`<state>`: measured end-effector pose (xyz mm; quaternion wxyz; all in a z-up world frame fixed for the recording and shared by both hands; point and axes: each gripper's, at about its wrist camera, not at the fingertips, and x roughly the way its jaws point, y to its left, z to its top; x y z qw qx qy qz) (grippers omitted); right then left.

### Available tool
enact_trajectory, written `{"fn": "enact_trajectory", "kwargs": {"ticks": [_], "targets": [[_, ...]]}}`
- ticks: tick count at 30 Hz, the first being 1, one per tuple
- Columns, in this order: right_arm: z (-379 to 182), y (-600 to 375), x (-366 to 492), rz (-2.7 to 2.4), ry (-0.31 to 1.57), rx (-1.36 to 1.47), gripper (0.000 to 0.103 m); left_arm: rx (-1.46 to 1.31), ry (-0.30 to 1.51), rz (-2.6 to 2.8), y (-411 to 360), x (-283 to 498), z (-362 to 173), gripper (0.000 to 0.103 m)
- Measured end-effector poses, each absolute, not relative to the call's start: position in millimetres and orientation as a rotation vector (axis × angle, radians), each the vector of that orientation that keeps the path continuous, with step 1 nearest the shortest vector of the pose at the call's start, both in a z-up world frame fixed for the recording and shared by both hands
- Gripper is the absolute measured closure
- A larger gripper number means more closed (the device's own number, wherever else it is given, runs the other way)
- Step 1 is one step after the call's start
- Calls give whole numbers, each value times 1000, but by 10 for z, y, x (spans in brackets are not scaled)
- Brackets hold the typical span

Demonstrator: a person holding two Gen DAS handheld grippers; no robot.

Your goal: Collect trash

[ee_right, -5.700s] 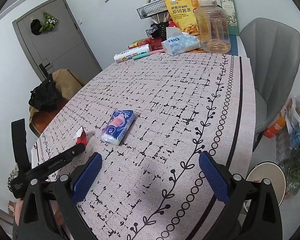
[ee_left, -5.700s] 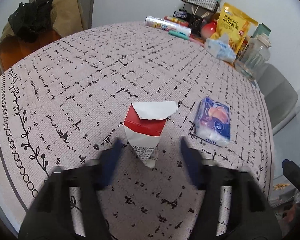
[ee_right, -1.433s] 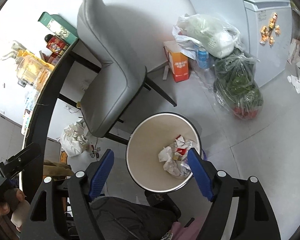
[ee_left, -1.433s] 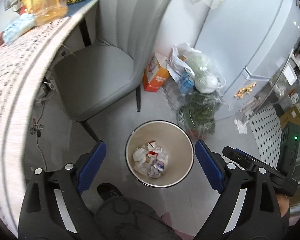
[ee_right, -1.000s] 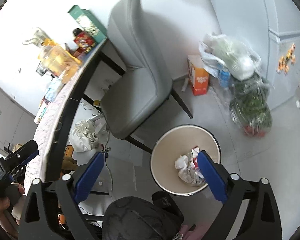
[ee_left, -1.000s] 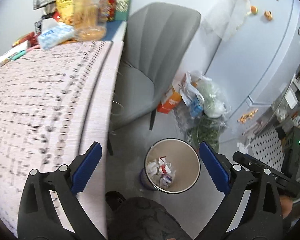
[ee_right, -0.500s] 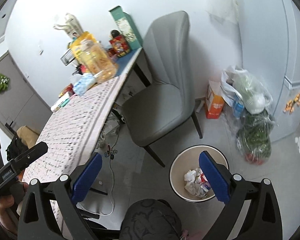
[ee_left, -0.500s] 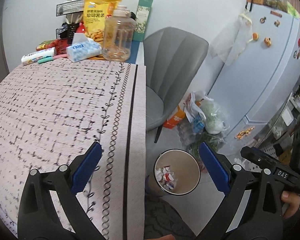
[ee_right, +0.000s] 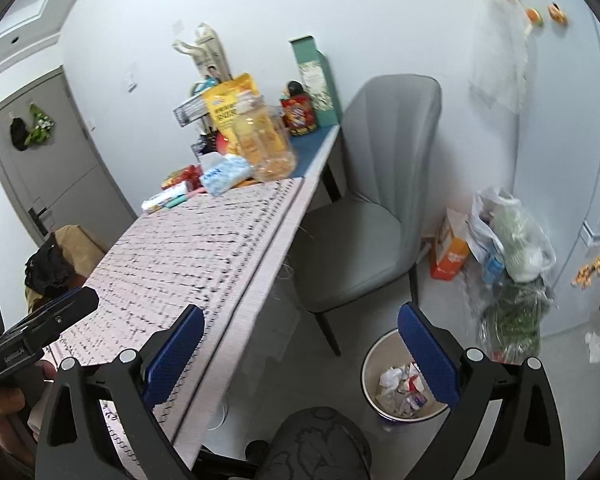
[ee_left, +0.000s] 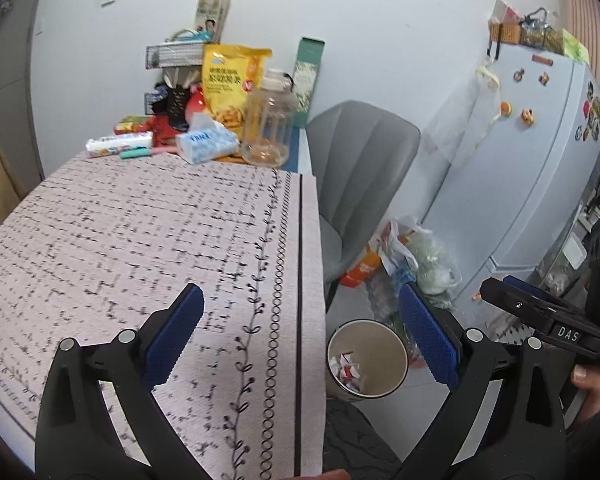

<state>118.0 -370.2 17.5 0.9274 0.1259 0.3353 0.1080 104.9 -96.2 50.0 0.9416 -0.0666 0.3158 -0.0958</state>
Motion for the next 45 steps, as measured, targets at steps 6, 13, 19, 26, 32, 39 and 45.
{"fn": "enact_trajectory", "kwargs": {"ticks": [6,13,19,26,32,39,45], "targets": [[387,-3448,1016,259,653,228,8,-156,600,-134,-666,756,644,6],[572,-3196,817,293,620,209,8,-165,564,-73,-375,412,762,6],[661,-3002,657,306,611,180,8,-179,535,-31,-176,138,823,6],[702,-2840,480,328,607,141,8,-182,519,2,-89,-109,816,6],[592,-2754,409,355,619,109,8,-188,524,30,-78,-216,733,6],[491,-2755,407,374,632,116,8,-196,525,51,-51,-242,666,6],[452,-2742,438,382,639,118,8,-200,530,55,-51,-221,642,6]]}}
